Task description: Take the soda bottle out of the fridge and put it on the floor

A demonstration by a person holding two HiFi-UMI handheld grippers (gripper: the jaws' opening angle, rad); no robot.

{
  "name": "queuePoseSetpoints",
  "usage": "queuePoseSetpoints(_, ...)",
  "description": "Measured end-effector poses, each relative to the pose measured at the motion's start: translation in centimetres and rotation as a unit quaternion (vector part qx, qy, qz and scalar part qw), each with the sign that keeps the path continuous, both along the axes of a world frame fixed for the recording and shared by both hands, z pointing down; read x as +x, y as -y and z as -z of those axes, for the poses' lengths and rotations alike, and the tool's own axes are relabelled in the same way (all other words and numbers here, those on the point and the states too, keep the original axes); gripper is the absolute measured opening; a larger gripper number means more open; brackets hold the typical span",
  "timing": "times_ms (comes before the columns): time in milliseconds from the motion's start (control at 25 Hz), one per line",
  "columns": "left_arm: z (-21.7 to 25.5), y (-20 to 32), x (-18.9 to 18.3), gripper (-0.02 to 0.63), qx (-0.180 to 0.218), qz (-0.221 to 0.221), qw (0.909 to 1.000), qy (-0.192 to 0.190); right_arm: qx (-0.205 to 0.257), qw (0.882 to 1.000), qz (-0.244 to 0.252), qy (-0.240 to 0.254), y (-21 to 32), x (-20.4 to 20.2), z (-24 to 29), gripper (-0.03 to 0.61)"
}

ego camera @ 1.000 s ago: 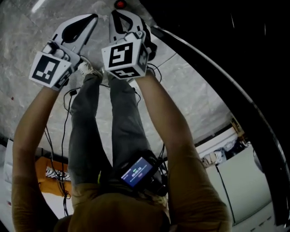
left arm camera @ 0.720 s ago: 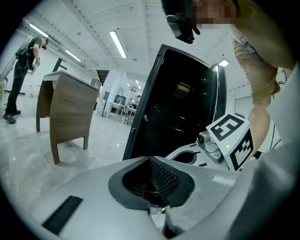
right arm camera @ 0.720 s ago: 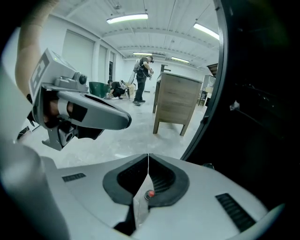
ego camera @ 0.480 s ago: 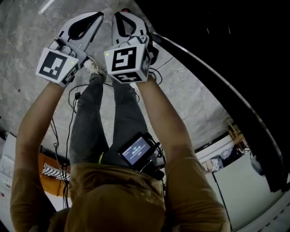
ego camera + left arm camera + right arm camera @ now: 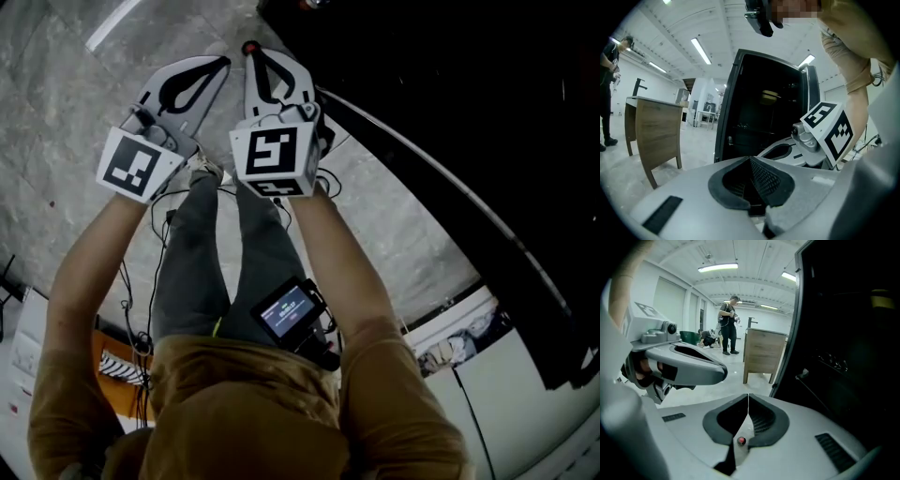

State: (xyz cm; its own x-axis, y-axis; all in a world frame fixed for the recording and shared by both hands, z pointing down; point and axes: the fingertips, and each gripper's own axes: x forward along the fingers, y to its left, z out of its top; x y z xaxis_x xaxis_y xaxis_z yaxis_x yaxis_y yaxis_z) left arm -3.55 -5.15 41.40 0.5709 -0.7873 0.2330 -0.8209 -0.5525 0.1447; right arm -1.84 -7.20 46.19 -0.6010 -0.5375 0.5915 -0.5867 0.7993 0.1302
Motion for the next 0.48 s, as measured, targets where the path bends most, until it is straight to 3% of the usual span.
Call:
queuePoseSetpoints(240,2.8,-0.3,1.2,0.0,0.008,0.029,0.9996,0.003,-0.005,0.999,-0.036,0.02,0.6,3.5,2.0,0.003)
queuePoseSetpoints(480,9.1,-2.4,0.5,0.0,0.011,0.063,0.998,-0.005,-0.002,0.998,-0.046,0.039,-1.2,4.0,8.1,0.003)
